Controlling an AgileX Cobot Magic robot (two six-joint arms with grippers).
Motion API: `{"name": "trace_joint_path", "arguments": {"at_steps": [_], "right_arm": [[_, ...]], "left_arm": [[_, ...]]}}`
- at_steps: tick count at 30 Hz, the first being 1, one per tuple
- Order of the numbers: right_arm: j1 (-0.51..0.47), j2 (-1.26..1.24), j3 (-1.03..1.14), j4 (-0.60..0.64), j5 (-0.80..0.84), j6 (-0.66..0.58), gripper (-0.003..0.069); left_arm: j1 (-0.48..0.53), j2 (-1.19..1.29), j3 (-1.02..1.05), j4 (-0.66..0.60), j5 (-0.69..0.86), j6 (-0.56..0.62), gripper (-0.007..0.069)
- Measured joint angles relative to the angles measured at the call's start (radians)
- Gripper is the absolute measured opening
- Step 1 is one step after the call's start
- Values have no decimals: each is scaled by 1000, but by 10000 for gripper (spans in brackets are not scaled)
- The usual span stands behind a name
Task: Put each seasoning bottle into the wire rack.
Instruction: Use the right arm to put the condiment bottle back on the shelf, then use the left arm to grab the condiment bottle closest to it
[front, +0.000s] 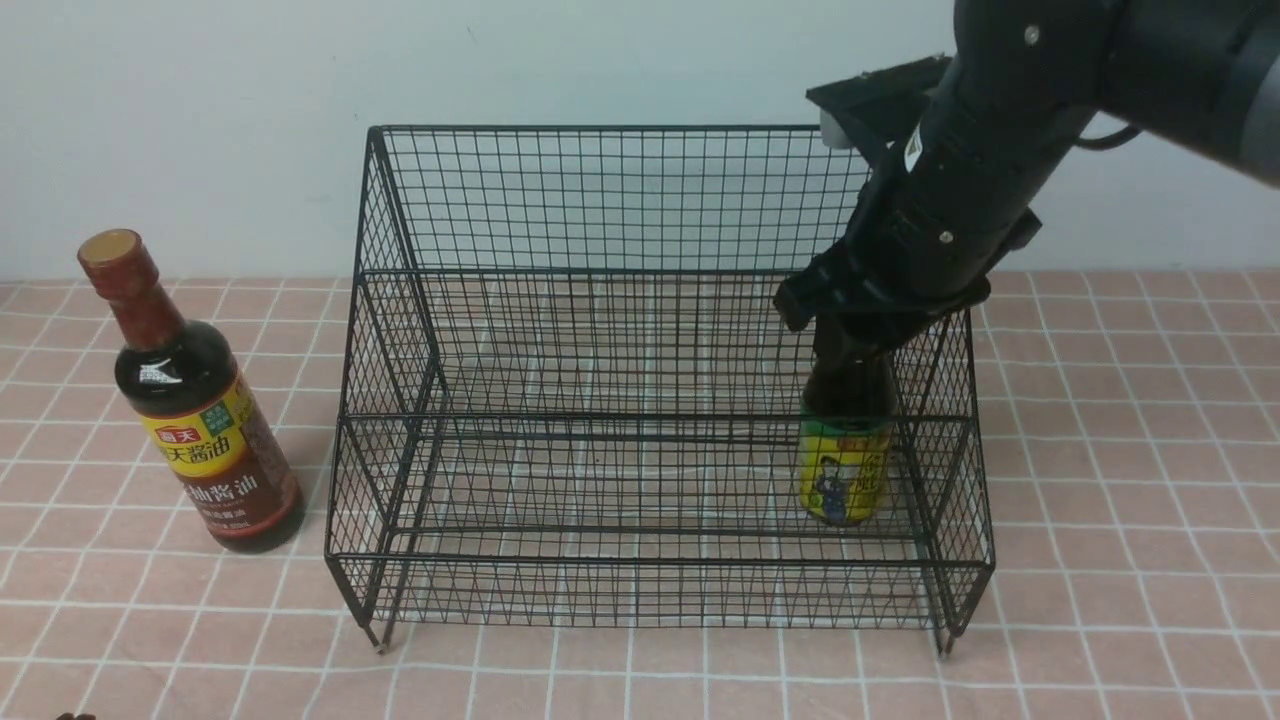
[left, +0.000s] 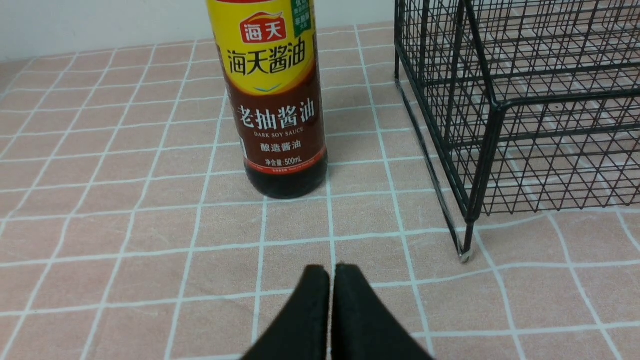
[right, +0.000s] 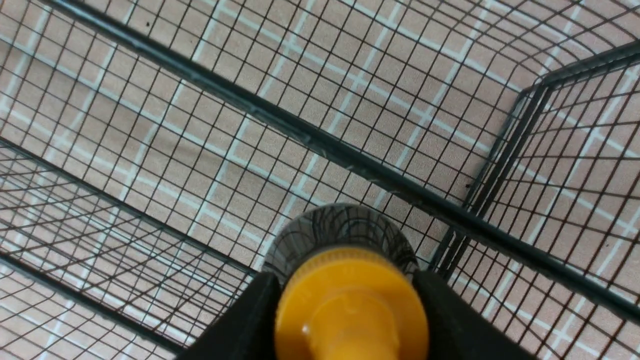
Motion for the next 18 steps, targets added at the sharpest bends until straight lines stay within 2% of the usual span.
{"name": "trace_joint_path", "arguments": {"at_steps": [4, 8, 13, 18], "right_arm": [[0, -42, -2, -7, -5, 21, 454], [0, -110, -2, -34, -5, 27, 524], [0, -279, -2, -83, -4, 29, 510], [0, -507, -2, -110, -1, 56, 405]], "left_arm": [[0, 0, 0, 0, 0, 0, -7], [0, 0, 0, 0, 0, 0, -7], [0, 0, 0, 0, 0, 0, -7], [0, 0, 0, 0, 0, 0, -7]]}}
